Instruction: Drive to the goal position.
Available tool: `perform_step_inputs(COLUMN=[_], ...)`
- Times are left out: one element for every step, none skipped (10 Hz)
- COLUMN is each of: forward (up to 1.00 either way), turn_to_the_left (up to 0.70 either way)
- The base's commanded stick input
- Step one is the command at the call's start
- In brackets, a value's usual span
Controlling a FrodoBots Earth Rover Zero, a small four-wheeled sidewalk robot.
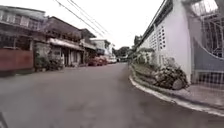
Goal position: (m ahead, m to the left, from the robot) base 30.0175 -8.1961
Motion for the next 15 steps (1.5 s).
perform_step_inputs(forward=[0.85, 0.45, 0.00, 0.00, 0.00, 0.00, 0.00, 0.00, 0.00, 0.00, 0.00, 0.85, 0.85, 0.85, 0.85], turn_to_the_left=[0.10, 0.05, 0.00, 0.00, 0.00, 0.00, 0.00, 0.00, 0.00, 0.00, 0.00, 0.10, 0.10, 0.10, 0.10])
